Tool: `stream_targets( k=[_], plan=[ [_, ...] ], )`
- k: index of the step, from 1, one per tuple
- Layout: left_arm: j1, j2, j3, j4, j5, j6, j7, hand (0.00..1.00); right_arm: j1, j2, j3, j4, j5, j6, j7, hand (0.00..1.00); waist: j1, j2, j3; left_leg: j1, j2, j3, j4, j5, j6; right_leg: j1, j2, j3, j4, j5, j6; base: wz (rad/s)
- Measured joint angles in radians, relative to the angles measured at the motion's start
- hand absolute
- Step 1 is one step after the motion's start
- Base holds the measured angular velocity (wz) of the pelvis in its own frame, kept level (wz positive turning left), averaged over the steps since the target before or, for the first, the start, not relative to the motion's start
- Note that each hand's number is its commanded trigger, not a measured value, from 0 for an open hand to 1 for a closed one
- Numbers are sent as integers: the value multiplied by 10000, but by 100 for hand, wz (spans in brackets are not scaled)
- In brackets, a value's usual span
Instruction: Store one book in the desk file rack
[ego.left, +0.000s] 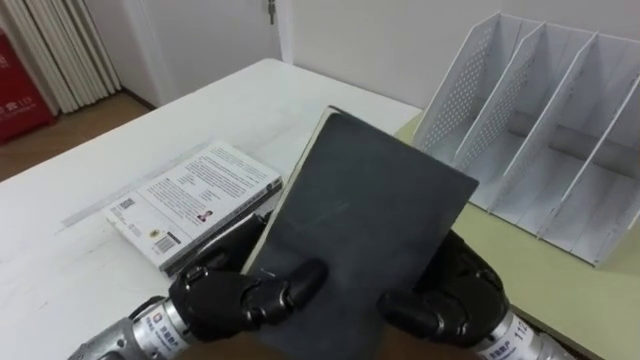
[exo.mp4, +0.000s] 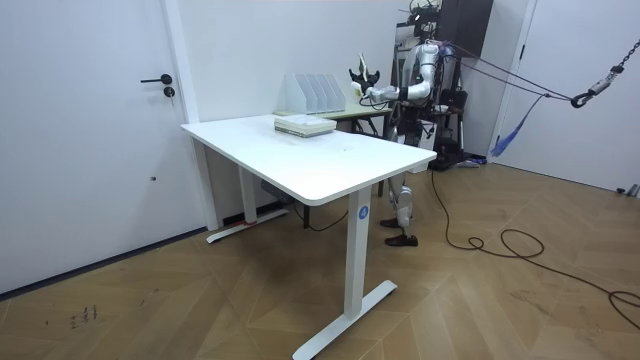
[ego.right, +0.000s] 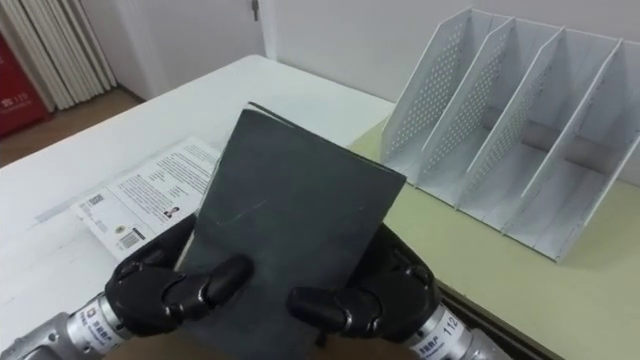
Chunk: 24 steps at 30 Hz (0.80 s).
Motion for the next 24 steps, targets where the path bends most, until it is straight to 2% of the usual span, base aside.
stream_targets(
  k=[4,9,14,18,24],
  plan=[
    [51,-6,-78,0,9,238,-264,100,18,-99,-41,8,-65,-53,-439,100,46,30,-20,-1,6,19,-3,-4,-4,-5,7,18,-1,0,-1,0],
    [58,52,-83,495,20,353,-244,100,90,-306,-32,5,-79,3,-627,100,173,99,-69,-10,15,77,-4,-4,-5,-71,8,51,60,3,-5,-2],
    [70,202,-294,879,150,409,-230,100,89,-624,211,2,-260,15,-740,100,213,89,-68,-42,12,83,44,-4,-4,-135,-9,54,143,1,-7,0],
    [66,334,-300,938,163,408,-249,100,97,-636,321,3,-337,79,-502,100,198,60,-49,-43,21,78,47,-4,-4,-157,-3,50,151,-5,-18,0],
    [67,360,-300,936,228,408,-276,100,99,-649,381,12,-351,80,-449,100,204,-1,-34,-51,24,78,50,-4,-4,-174,-2,44,132,-8,-26,0]
  ],
)
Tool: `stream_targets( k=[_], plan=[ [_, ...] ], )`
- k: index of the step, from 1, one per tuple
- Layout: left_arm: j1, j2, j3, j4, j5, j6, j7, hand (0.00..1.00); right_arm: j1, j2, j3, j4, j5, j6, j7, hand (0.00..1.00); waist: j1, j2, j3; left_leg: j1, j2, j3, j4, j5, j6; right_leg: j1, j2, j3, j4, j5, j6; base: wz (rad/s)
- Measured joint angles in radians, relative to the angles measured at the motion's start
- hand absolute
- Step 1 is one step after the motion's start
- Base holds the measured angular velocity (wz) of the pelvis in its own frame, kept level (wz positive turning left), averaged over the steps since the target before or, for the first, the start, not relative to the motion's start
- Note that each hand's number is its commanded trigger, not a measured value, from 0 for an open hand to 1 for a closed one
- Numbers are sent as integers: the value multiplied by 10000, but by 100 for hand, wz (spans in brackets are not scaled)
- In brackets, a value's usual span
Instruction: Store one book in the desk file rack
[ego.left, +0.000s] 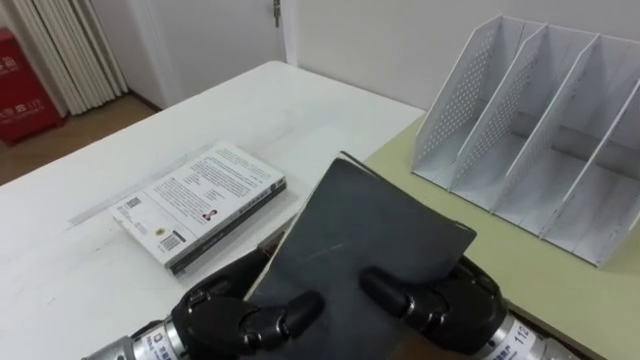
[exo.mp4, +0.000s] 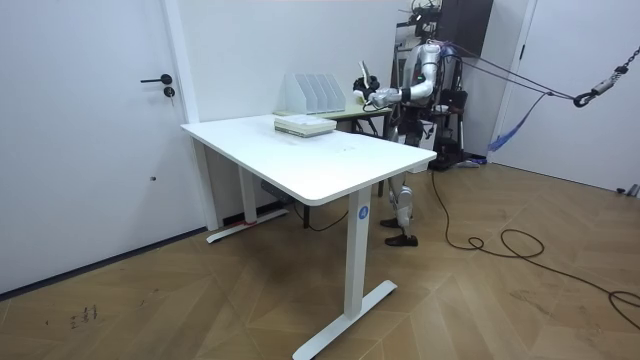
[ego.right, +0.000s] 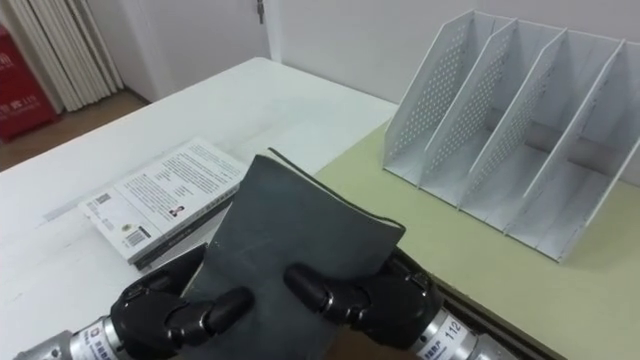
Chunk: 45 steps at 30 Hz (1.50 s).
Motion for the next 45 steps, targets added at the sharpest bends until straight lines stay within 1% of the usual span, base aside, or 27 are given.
stream_targets(
  k=[3,5,6,8,9,10,13,17,19,21,24,26,28,30,32,35,41,45],
  plan=[
    [-1,1,-25,-10,0,0,0,100,0,-5,30,0,0,0,89,100,0,-18,2,1,0,-1,-5,0,0,-1,-1,-5,-14,0,0,0],
    [-1,28,-60,-10,31,0,-3,98,0,-54,116,0,0,0,119,100,-2,-21,3,-3,-1,-1,-13,-1,-1,-1,-2,-8,-30,0,0,0],
    [-1,35,-60,-13,56,0,-6,90,0,-74,135,0,0,0,119,100,-2,-21,3,-6,-1,-1,-14,-1,-2,-1,-2,-10,-36,0,0,0],
    [1,32,-84,-13,77,0,-8,35,-1,-118,153,0,1,-1,120,100,0,-22,2,-19,0,-3,-14,-2,-3,-1,-1,-17,-56,0,0,0],
    [1,33,-83,-13,77,0,-8,12,-1,-119,153,0,1,-1,122,100,1,-24,2,-23,1,-3,-15,-2,-3,-1,0,-18,-61,0,0,0],
    [0,33,-83,-13,77,0,-8,0,0,-121,153,0,1,-1,144,100,0,-24,1,-27,2,-4,-15,-2,-4,-1,1,-19,-72,1,0,0],
    [1,39,-61,-12,75,-10,62,0,0,-197,180,-1,9,-2,181,100,0,-49,-2,-24,2,-1,-13,-2,-4,12,-3,-30,-74,2,-1,0],
    [1,78,-53,7,70,-90,269,0,32,-337,186,10,6,-5,181,100,-13,-168,-29,0,3,-4,-8,-2,-4,33,-4,-32,-65,2,-2,0],
    [2,89,-54,59,69,-108,371,0,33,-343,187,43,0,-5,183,100,-14,-197,-43,-3,2,-6,-8,-2,-4,41,-5,-31,-62,2,-1,0],
    [3,90,-54,165,69,-108,447,0,33,-356,184,70,-49,-5,182,100,-21,-202,-39,-21,2,-8,-10,-2,-4,62,-3,-34,-62,2,0,0],
    [45,100,-54,205,68,-108,524,0,39,-412,185,74,-76,-5,182,100,-34,-185,-29,-7,5,-11,-16,-2,-4,61,1,-37,-60,3,-2,0],
    [107,100,-56,223,67,-110,529,0,40,-417,189,99,-79,-5,182,100,-35,-157,-3,2,7,-10,-29,-2,-4,59,4,-35,-61,3,-2,0],
    [128,97,-90,390,61,-126,558,0,40,-417,215,142,-79,-5,179,100,-32,-146,5,6,6,-5,-38,-2,-5,59,4,-33,-54,2,-3,0],
    [129,98,-94,579,61,-131,671,0,40,-418,222,142,-80,-5,179,100,-37,-150,31,4,6,-5,-49,-2,-5,54,5,-33,-55,2,-3,0],
    [131,96,-106,855,62,-217,736,0,42,-412,237,251,-82,-5,178,100,-35,-172,80,5,3,-1,-69,-2,-5,52,4,-33,-67,2,-3,0],
    [132,96,-106,1134,63,-233,930,0,46,-412,240,482,-83,-5,172,100,-34,-200,109,-41,0,-1,-76,-3,-4,12,5,-35,-89,2,-2,0],
    [132,94,-108,1236,62,-238,949,0,45,-414,231,504,-81,-5,158,100,-37,-202,106,-88,-1,6,-90,-3,-6,-4,-7,-109,-126,-2,-3,1],
    [135,61,-104,1308,65,-237,928,0,36,-415,204,503,-82,-5,108,100,-22,-241,88,-140,-1,21,-61,-1,-8,-182,-21,-99,22,-16,-17,-2]
  ],
)
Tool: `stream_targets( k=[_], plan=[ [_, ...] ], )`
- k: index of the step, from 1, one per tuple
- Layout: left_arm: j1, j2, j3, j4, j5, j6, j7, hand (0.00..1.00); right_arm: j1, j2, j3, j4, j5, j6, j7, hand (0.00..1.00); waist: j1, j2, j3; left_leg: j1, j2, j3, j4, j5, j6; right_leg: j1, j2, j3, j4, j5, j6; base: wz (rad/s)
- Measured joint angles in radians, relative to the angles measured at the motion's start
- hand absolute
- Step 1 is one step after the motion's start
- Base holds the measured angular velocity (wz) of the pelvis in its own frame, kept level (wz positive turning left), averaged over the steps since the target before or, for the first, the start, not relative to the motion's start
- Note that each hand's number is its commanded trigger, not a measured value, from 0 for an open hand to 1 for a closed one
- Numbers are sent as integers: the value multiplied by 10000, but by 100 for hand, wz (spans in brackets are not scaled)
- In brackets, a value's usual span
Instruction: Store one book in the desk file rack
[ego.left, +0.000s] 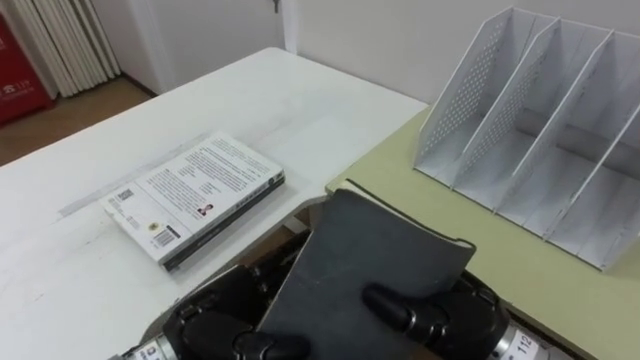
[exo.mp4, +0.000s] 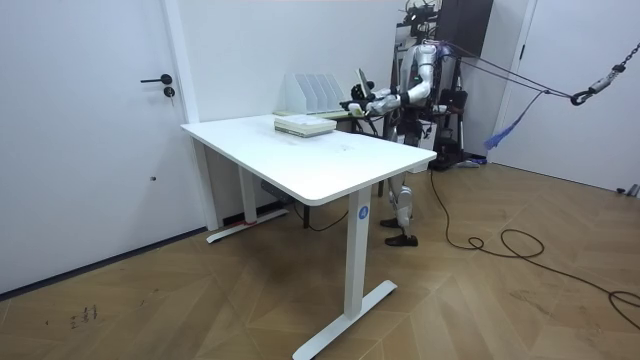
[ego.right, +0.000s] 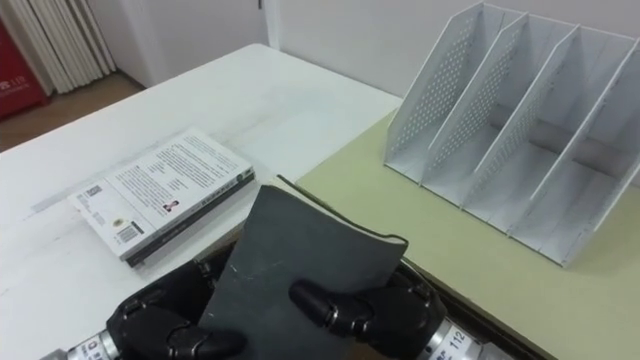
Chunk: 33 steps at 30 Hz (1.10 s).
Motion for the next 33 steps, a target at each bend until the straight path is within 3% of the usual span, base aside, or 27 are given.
stream_targets(
  k=[7,12,15,18,20,23,27,31,33],
  plan=[
    [253,-41,6,914,446,-83,156,0,-12,-11,-211,-227,-148,-1,-494,100,-245,-115,-77,58,-2,-7,53,-1,1,171,6,1,-26,-10,1,2],
    [734,-52,42,1152,1314,-162,388,0,-124,-26,-1225,-638,-408,-9,-800,100,-303,-97,-77,180,-4,-2,19,-1,-1,220,29,118,38,-21,2,-3],
    [1130,-170,63,1633,1760,-421,567,0,-466,-17,-1849,-926,-779,-32,-1285,100,-459,-93,-65,345,-7,61,-105,15,-10,310,31,117,26,-28,-2,-5],
    [1567,-453,53,2087,2401,-630,945,0,-965,56,-2285,-978,-1031,-229,-1714,100,-750,-209,9,444,-12,41,-130,13,-12,387,87,103,-6,-58,-2,1],
    [1689,-719,34,2747,3167,-778,1267,0,-1375,79,-2519,-1249,-1968,-360,-2245,100,-813,-273,46,485,-8,53,-176,13,-13,363,104,107,-21,-62,-6,-4],
    [1690,-1012,17,3453,3741,-832,1670,0,-1513,76,-2639,-1671,-2608,-611,-2830,100,-870,-308,33,477,0,43,-190,-5,-32,369,127,104,-191,-55,-7,-1],
    [1758,-1299,58,4197,4351,-1429,2194,0,-1777,101,-2786,-2074,-4391,-790,-3699,100,-828,-336,21,492,-4,54,-254,-5,-34,353,121,117,-187,-54,-5,-3],
    [1811,-1391,89,4899,4649,-1781,2646,0,-2192,108,-2853,-2075,-5275,-933,-4659,100,-747,-371,20,481,-2,95,-267,-5,-34,359,103,99,-187,-63,-9,0],
    [1811,-1624,339,5510,4766,-1941,2904,0,-2481,161,-2965,-2100,-5660,-942,-5159,100,-769,-377,17,478,-7,114,-266,-5,-35,355,113,116,-188,-64,-7,0]
  ],
)
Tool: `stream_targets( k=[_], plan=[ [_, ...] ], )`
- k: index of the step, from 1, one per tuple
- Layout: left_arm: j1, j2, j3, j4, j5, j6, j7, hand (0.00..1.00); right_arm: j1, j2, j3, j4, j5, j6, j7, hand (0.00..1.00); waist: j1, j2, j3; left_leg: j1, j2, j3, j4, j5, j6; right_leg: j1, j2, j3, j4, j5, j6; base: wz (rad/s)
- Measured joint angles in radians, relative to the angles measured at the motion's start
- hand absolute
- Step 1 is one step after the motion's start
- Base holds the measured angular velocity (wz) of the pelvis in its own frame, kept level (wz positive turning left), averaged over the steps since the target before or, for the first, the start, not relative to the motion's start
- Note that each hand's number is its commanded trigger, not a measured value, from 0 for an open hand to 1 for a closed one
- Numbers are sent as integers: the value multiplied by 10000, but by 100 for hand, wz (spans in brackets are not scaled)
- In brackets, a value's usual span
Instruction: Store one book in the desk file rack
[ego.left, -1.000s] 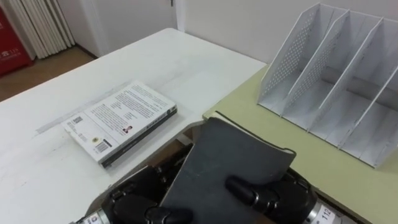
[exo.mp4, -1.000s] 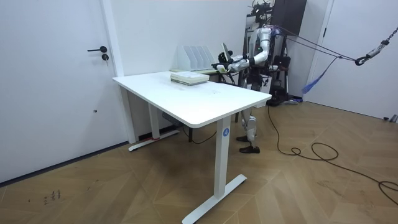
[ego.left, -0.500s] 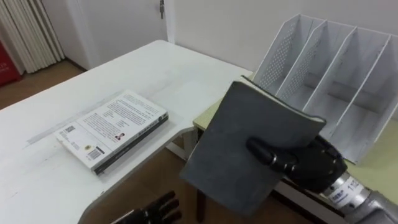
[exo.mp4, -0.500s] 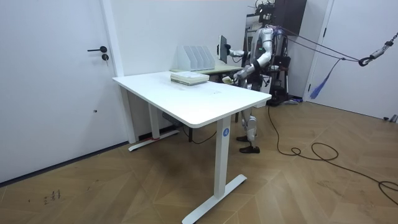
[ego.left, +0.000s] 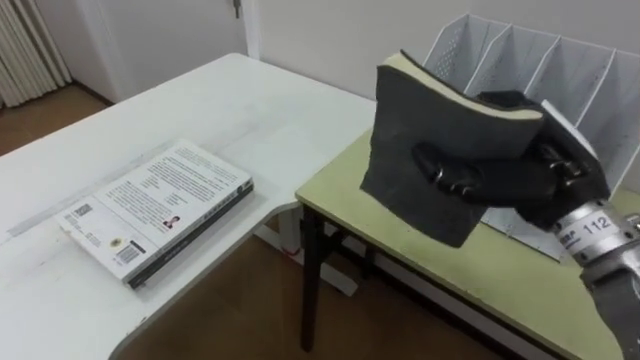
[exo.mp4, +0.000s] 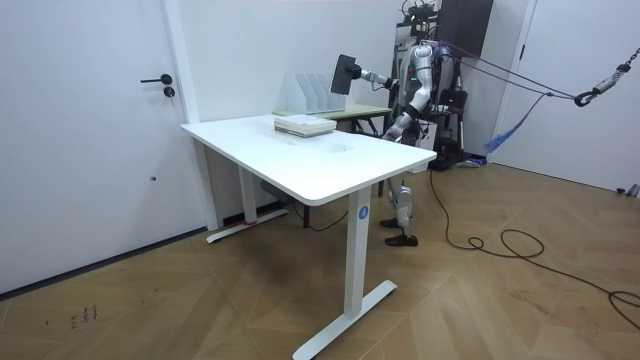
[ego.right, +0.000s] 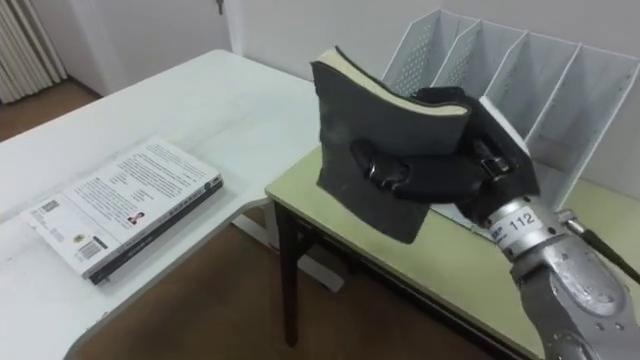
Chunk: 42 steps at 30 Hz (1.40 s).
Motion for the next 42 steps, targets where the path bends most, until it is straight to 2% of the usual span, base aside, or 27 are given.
stream_targets(
  k=[1,4,7,9,12,14,16,19,21,23,27,32,42],
  plan=[
    [13,-85,105,332,110,-78,181,0,-256,0,-126,1,-141,-7,-434,100,-1,-27,5,-3,-2,0,3,0,0,-2,8,3,0,-1,1,0],
    [68,-62,121,1137,98,-230,581,0,-914,4,-291,2,-314,-191,-1562,100,11,-144,-6,2,-12,-37,12,2,-3,6,27,-18,-26,-3,-3,0],
    [155,-182,122,1726,77,-305,897,0,-1288,10,-342,1,-699,-492,-2542,100,23,-280,-87,29,-8,-116,9,3,-4,49,26,-91,-161,2,-6,7],
    [145,-247,119,2132,92,-326,1029,0,-1667,10,-332,367,-1234,-623,-3261,100,200,-351,-101,59,-6,-110,8,3,-5,82,51,-52,-164,21,-9,0],
    [119,-287,153,2326,205,-337,1123,0,-2109,7,-371,1012,-1461,-654,-4044,100,246,-365,-86,101,-6,-114,19,3,-4,186,55,-71,-198,80,11,3],
    [206,-419,315,2362,243,-463,1263,0,-2439,3,-454,1421,-1477,-646,-4735,100,364,-341,-58,107,-7,-120,-21,1,2,177,47,-61,-179,80,19,0],
    [247,-455,517,2407,256,-467,1332,0,-2682,-1,-581,1451,-1464,-630,-5214,100,385,-351,-64,38,-13,-131,-27,1,2,157,61,-65,-173,81,18,0],
    [312,-467,601,2404,255,-470,1483,0,-3351,-197,-618,1775,-1450,-691,-6129,100,336,-341,-66,9,-41,-245,-35,2,-2,204,77,-171,-251,90,3,10],
    [319,-467,578,2402,253,-505,1668,0,-3721,-478,-621,2178,-1462,-753,-6694,100,297,-345,-73,2,-62,-383,-24,2,-3,287,72,-289,-318,93,-1,16],
    [326,-472,581,2412,254,-513,1874,0,-4068,-748,-624,2697,-1463,-842,-7406,100,408,-333,-79,8,-62,-384,-18,2,-3,306,77,-318,-328,93,-1,5],
    [309,-500,597,2408,255,-514,2036,0,-4271,-817,-638,3291,-1477,-841,-8190,100,530,-335,-85,-1,-62,-416,-18,3,-4,300,75,-331,-328,93,-1,0],
    [300,-555,667,2386,263,-504,2119,0,-4744,-818,-647,4435,-1455,-841,-9125,100,529,-336,-89,-35,-103,-571,9,5,0,315,5,-557,-325,94,1,6],
    [255,-565,645,2419,262,-433,2103,0,-4945,-823,-642,5410,-1461,-841,-10066,100,560,-323,-136,-94,-110,-665,16,31,-28,290,5,-616,-312,93,0,2]
  ],
)
